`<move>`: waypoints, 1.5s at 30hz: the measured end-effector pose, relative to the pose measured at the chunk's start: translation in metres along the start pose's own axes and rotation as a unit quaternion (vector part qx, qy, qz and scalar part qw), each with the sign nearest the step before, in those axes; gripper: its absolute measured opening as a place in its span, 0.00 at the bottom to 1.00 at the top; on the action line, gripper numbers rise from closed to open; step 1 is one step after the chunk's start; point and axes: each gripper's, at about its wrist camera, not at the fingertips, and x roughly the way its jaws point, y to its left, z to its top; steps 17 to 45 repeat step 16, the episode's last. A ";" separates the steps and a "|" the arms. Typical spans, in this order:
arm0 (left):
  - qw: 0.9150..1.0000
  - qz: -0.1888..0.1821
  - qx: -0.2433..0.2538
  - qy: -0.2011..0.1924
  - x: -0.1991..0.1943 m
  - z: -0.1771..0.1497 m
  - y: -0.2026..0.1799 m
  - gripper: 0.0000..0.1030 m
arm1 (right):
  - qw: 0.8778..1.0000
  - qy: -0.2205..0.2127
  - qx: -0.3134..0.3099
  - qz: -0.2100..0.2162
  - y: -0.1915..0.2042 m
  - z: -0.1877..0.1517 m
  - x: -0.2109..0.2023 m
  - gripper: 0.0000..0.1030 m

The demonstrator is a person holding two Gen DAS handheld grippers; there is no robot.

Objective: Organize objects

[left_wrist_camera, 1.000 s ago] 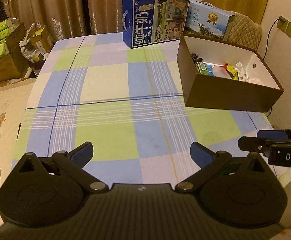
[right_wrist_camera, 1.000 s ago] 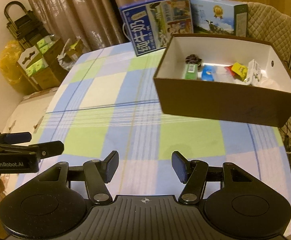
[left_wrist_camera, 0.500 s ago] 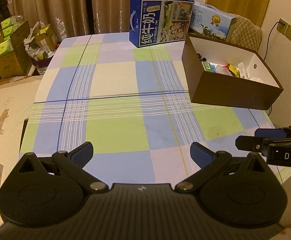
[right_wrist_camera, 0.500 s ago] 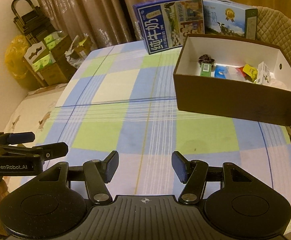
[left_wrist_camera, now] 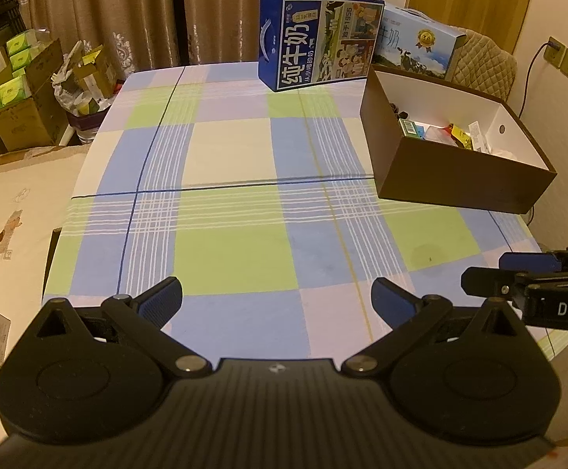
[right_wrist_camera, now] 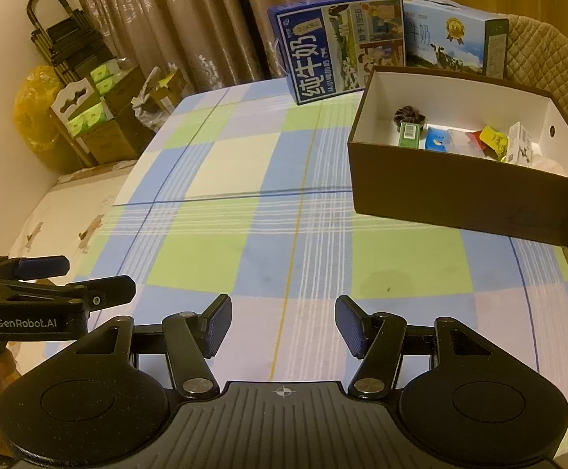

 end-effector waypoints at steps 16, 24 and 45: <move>1.000 -0.003 0.004 -0.001 0.000 -0.005 0.010 0.99 | 1.000 -0.001 0.001 -0.004 0.015 -0.004 0.003 0.54; 1.000 -0.003 0.004 -0.001 0.000 -0.005 0.010 0.99 | 1.000 -0.001 0.001 -0.004 0.015 -0.004 0.003 0.54; 1.000 -0.003 0.004 -0.001 0.000 -0.005 0.010 0.99 | 1.000 -0.001 0.001 -0.004 0.015 -0.004 0.003 0.54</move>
